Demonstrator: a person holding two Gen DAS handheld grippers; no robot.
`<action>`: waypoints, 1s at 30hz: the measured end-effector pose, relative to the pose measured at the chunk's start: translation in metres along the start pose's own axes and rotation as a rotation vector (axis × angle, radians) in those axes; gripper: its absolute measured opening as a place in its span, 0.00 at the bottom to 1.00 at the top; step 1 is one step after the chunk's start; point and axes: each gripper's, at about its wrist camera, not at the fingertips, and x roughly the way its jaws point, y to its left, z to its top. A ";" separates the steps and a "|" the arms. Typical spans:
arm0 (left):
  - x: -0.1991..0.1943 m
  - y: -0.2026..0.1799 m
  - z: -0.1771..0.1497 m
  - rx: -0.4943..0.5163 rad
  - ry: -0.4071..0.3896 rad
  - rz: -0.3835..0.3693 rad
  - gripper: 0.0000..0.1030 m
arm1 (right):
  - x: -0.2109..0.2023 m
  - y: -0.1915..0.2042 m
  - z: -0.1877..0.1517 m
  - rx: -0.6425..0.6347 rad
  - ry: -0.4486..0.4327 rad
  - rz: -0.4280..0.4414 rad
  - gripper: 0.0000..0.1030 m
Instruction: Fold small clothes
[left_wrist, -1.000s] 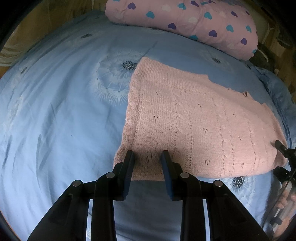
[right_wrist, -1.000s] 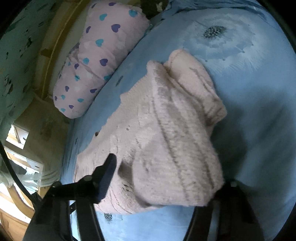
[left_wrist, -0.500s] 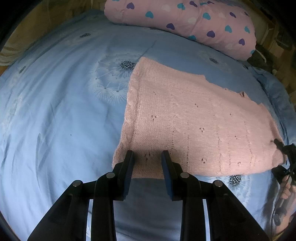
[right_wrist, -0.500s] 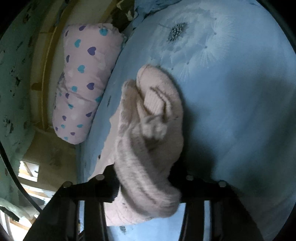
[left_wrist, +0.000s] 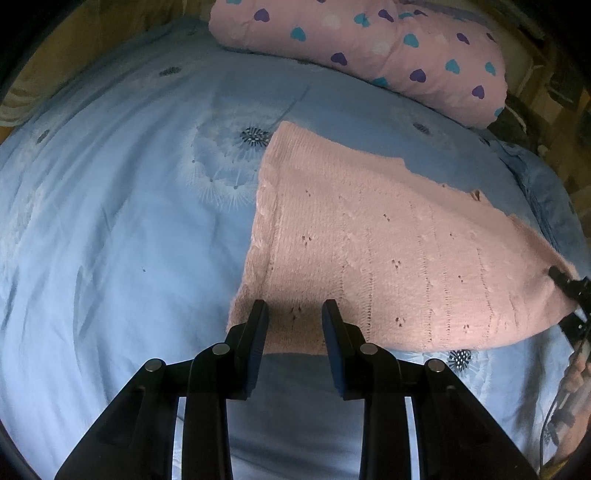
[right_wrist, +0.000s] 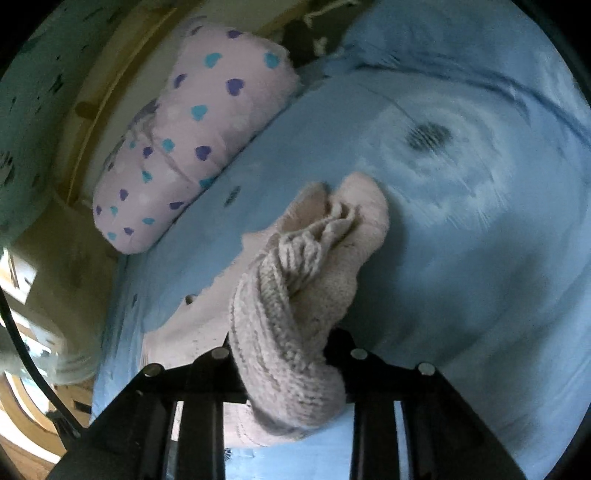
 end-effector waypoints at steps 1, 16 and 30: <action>-0.001 0.000 0.000 0.003 -0.002 0.003 0.23 | -0.001 0.006 0.000 -0.018 -0.002 -0.002 0.27; -0.007 0.013 0.003 -0.023 -0.008 0.017 0.23 | -0.008 0.106 -0.013 -0.234 0.019 0.065 0.25; -0.014 0.036 0.007 -0.064 -0.020 0.044 0.23 | 0.037 0.219 -0.073 -0.492 0.103 0.107 0.25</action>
